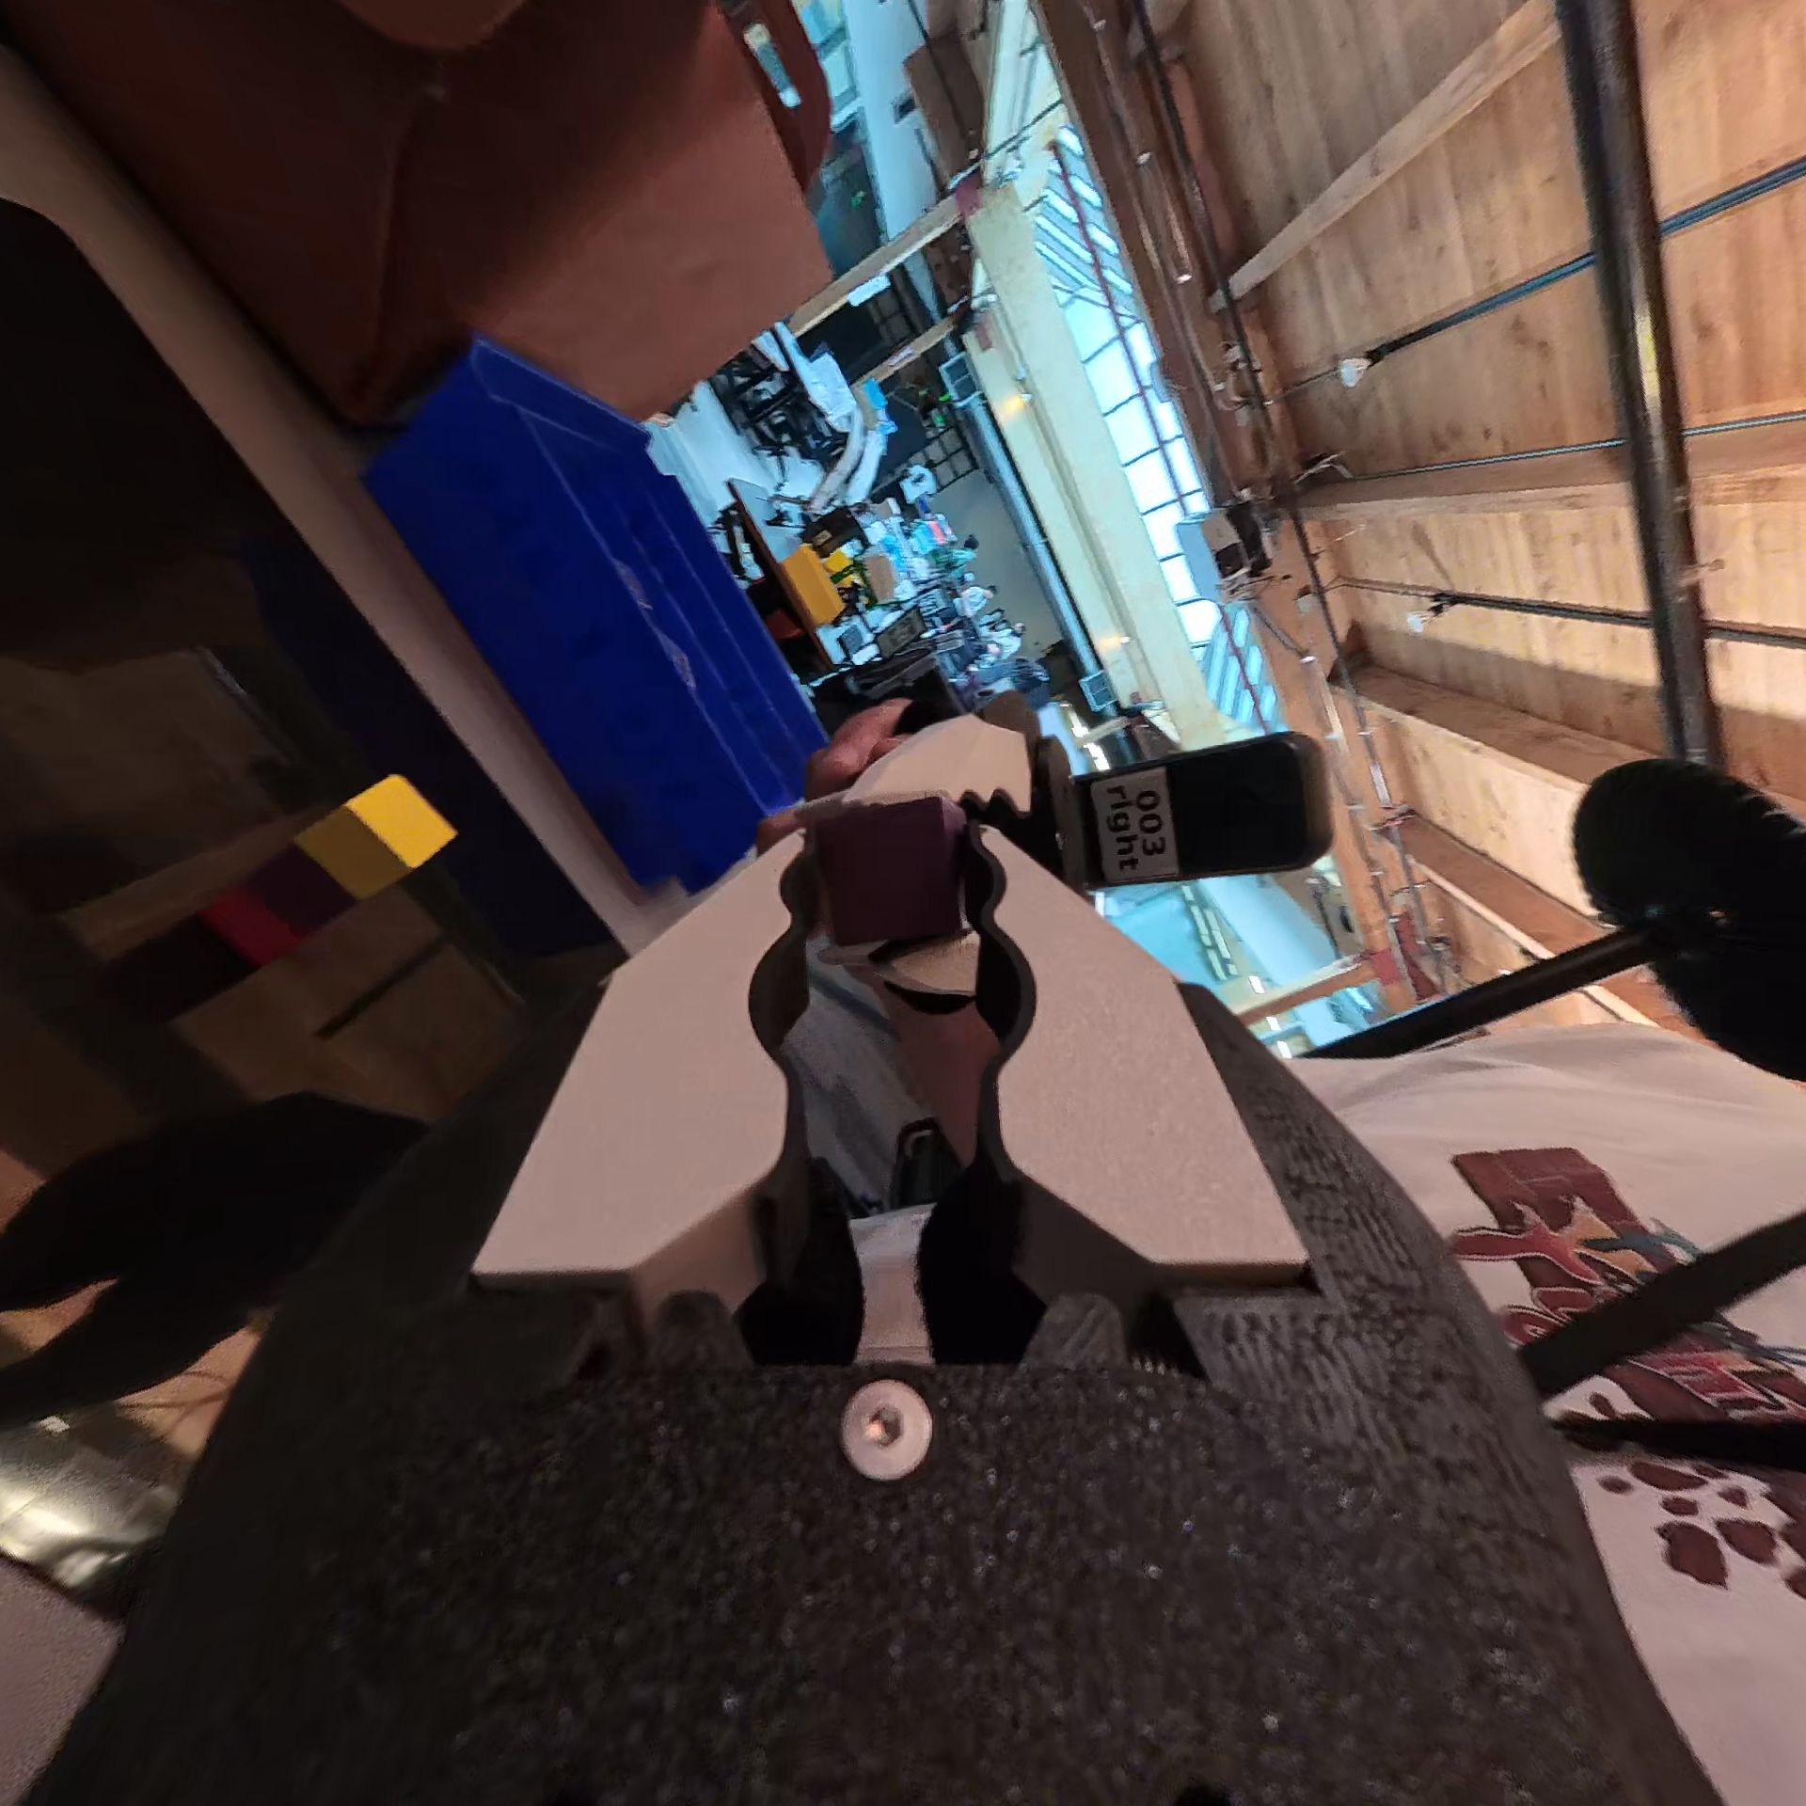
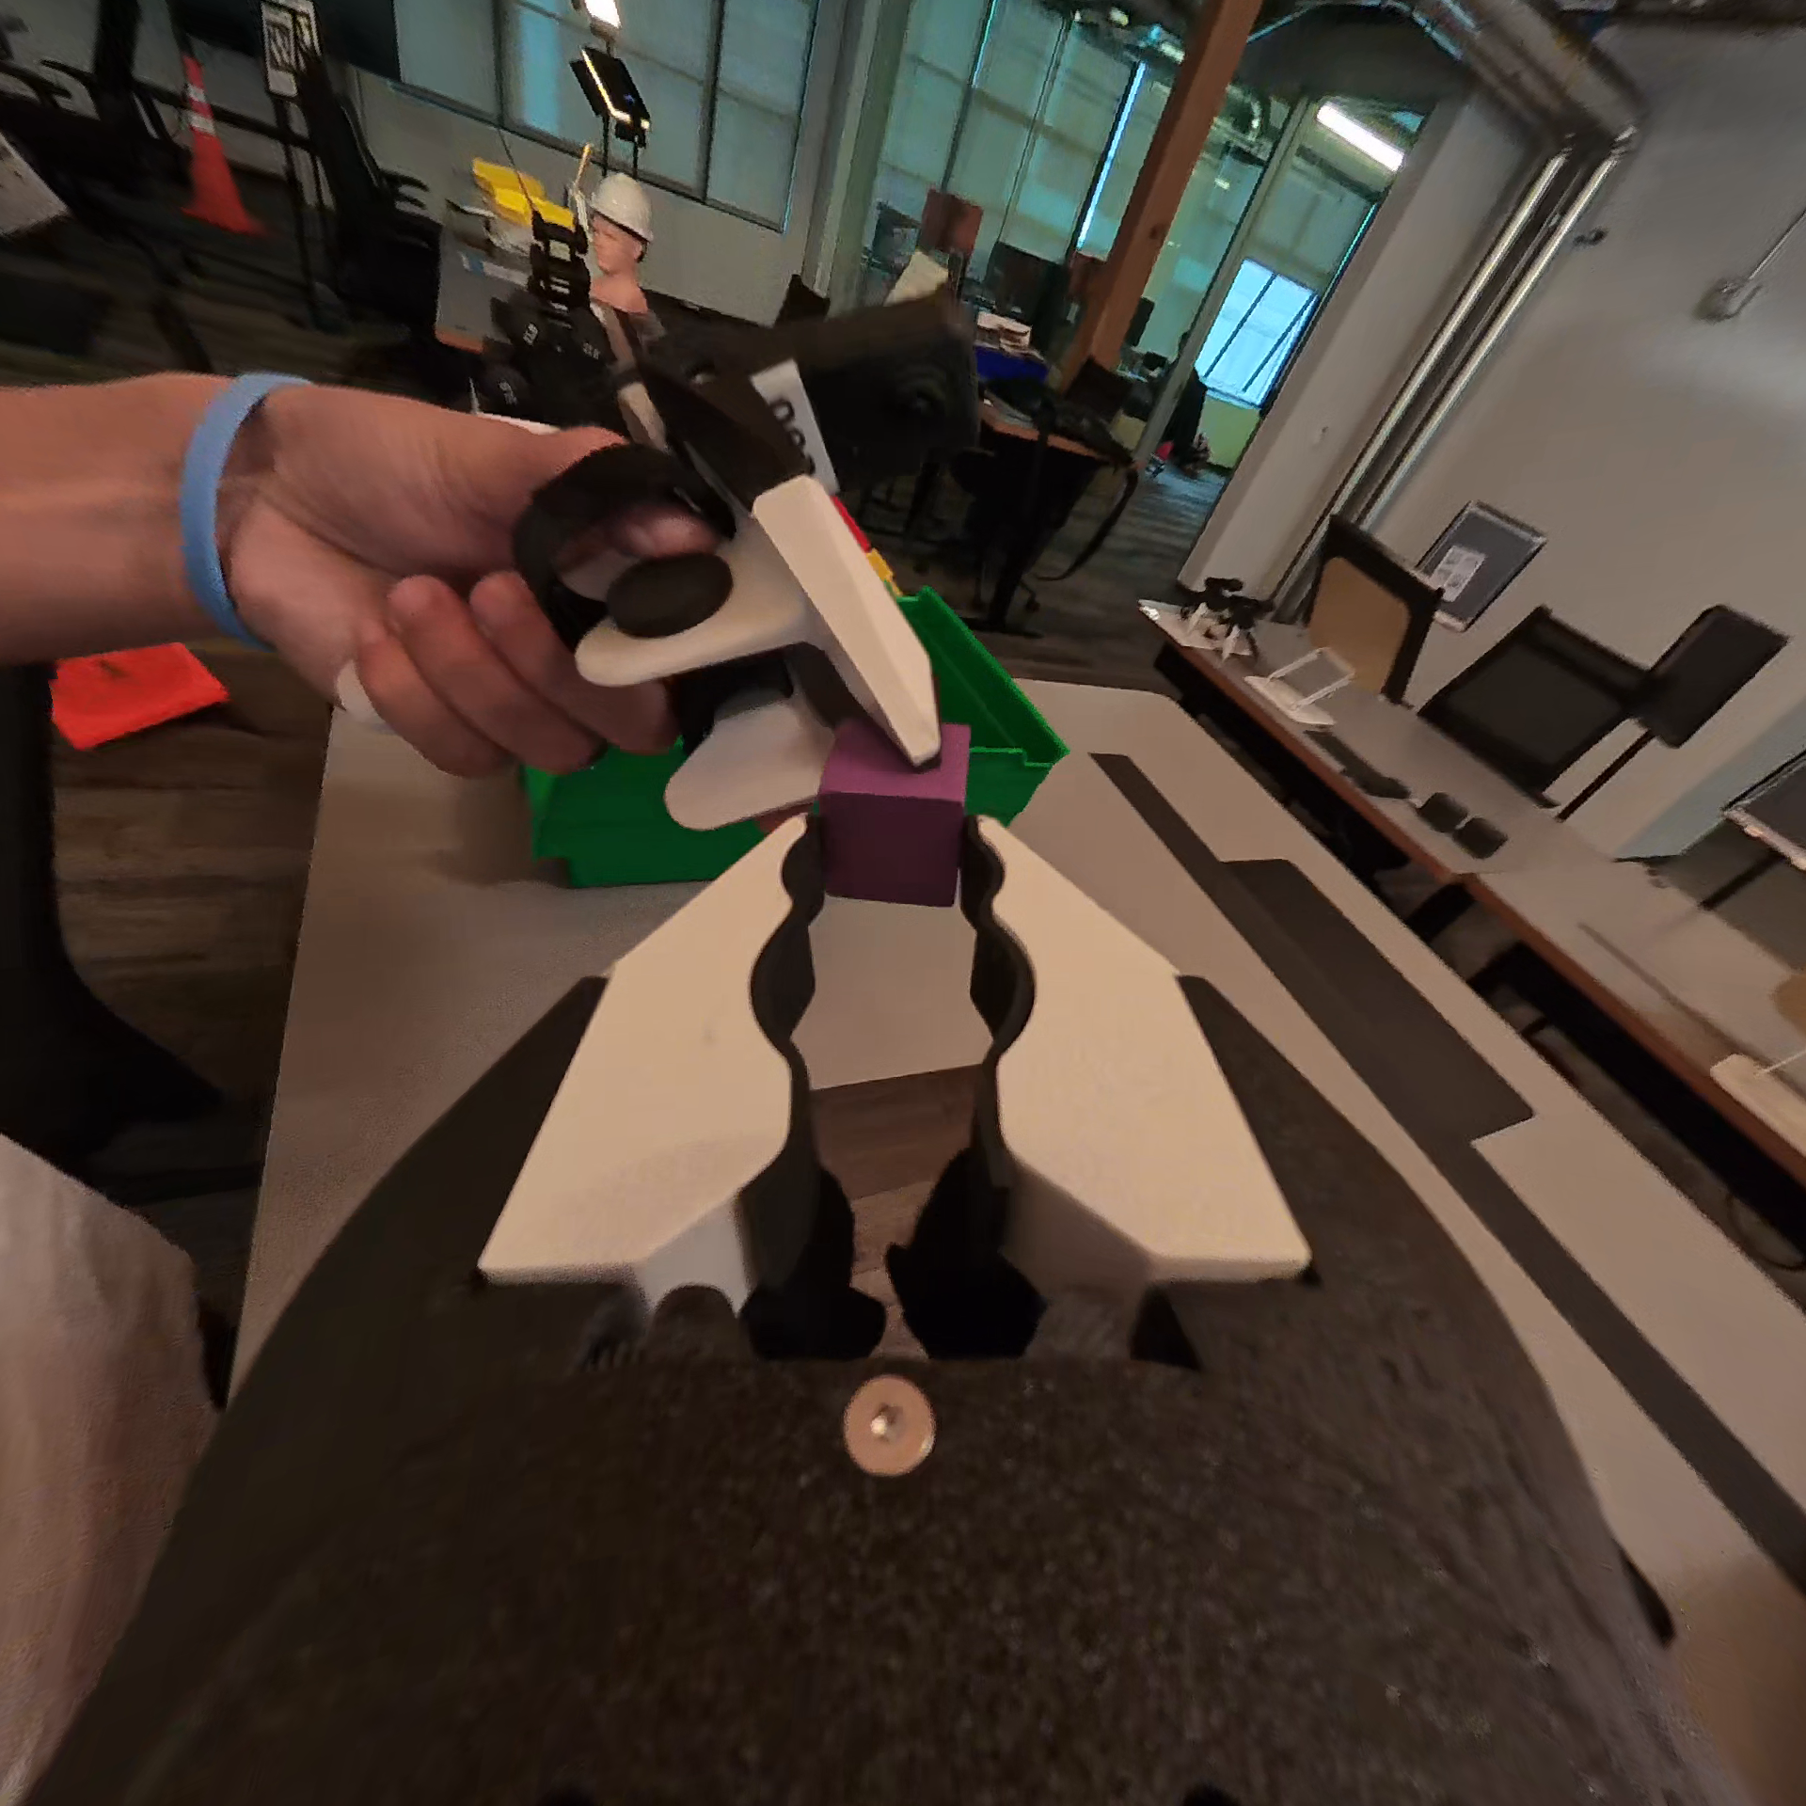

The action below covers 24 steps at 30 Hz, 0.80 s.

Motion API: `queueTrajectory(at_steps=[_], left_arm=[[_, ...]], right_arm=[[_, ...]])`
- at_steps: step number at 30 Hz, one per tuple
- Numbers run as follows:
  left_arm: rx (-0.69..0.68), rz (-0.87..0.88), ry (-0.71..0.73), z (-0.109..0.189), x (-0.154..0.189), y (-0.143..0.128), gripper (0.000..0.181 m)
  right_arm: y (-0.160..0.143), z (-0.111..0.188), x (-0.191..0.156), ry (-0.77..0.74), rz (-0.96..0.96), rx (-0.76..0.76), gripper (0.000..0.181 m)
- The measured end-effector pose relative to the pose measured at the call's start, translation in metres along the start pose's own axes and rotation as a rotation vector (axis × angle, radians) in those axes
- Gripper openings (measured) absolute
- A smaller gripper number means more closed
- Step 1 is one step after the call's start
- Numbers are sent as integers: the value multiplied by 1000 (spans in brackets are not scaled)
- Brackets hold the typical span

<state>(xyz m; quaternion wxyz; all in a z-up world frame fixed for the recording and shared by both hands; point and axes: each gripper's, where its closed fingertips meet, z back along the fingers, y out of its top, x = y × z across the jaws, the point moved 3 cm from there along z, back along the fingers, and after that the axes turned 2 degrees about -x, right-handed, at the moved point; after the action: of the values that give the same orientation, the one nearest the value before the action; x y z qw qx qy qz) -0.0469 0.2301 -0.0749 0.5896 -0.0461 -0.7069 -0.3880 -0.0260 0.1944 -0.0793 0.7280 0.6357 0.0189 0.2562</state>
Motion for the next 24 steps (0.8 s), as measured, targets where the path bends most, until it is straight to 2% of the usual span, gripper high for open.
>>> queueTrajectory(at_steps=[2, 3, 5, 10, 14, 19, 24], left_arm=[[-16, 13, -36, 1, 2, -2, 34], [-5, -9, -2, 5, -1, -3, 45], [40, -101, 115, 17, -8, -5, 46], [-1, -314, 376, 32, -17, -39, 46], [-66, -344, 409, 26, -14, -68, 46], [-92, -344, 447, 24, -18, -86, 45], [-108, -346, 464, 25, -20, -94, 45]], right_arm=[[1, 6, 2, 10, -1, -13, 26], [-2, 9, 9, 7, -5, -54, 27], [-15, 15, 27, 35, -29, -186, 26], [-74, 29, 57, 239, -76, -790, 26], [-104, 26, 56, 409, 60, -1066, 27], [-132, 14, 56, 505, 235, -1241, 26], [-136, 9, 56, 565, 240, -1329, 26]])
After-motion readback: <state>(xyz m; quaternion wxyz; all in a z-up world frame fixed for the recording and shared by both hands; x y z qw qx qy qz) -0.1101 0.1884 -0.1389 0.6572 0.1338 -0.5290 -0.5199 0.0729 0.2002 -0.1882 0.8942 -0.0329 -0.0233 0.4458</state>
